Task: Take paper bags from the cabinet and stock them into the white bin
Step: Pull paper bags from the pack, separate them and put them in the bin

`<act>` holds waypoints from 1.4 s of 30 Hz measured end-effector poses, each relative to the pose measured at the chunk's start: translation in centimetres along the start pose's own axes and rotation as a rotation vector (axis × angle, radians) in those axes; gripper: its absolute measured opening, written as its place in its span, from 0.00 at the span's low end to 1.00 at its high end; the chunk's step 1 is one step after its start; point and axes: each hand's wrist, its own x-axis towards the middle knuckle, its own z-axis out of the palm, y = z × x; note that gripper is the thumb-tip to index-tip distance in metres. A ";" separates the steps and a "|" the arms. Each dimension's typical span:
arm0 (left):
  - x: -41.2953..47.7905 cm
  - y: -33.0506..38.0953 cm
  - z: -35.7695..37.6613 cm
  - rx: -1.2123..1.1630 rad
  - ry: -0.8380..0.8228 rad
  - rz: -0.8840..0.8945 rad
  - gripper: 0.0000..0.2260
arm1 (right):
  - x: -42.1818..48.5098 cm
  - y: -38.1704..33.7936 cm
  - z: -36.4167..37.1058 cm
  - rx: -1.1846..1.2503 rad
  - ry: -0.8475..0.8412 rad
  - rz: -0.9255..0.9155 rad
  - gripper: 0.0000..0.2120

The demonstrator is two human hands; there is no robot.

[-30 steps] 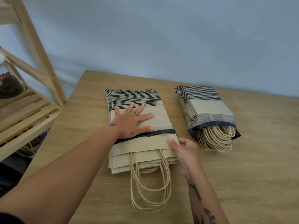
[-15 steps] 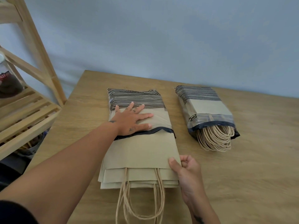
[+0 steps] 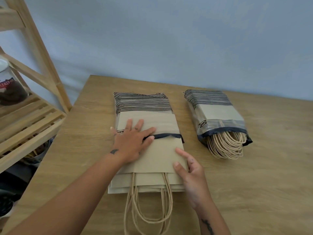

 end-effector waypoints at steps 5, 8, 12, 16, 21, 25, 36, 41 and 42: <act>4.3 -1.3 -1.2 0.005 -0.043 0.018 0.20 | 4.0 -2.1 1.5 0.009 -0.007 0.118 0.16; 6.3 -1.4 -2.6 0.029 -0.094 0.023 0.21 | 6.1 -3.1 2.3 0.049 0.025 0.187 0.15; 7.8 -1.5 -3.4 0.029 -0.156 0.020 0.21 | 5.9 -3.1 2.5 0.055 0.069 0.193 0.15; 8.2 -1.5 -3.3 0.032 -0.176 0.014 0.21 | 3.7 -2.3 2.0 0.074 0.087 0.179 0.15; 8.4 -1.9 -3.0 -0.004 -0.177 0.010 0.20 | 0.8 -1.4 0.9 0.091 0.104 0.150 0.16; 8.0 -2.5 -2.5 -0.075 -0.140 0.043 0.20 | -1.6 -0.9 -0.5 0.071 0.102 0.141 0.16; -3.0 -3.0 -1.3 -0.376 0.096 0.123 0.22 | -3.7 -3.1 1.6 -0.092 0.043 -0.031 0.18; -7.2 -3.0 -0.4 -0.579 0.148 0.099 0.21 | -5.5 -5.5 2.5 -0.190 -0.013 -0.141 0.19; -7.8 -3.0 -0.4 -0.597 0.172 0.101 0.20 | -5.9 -6.0 2.5 -0.194 -0.027 -0.161 0.20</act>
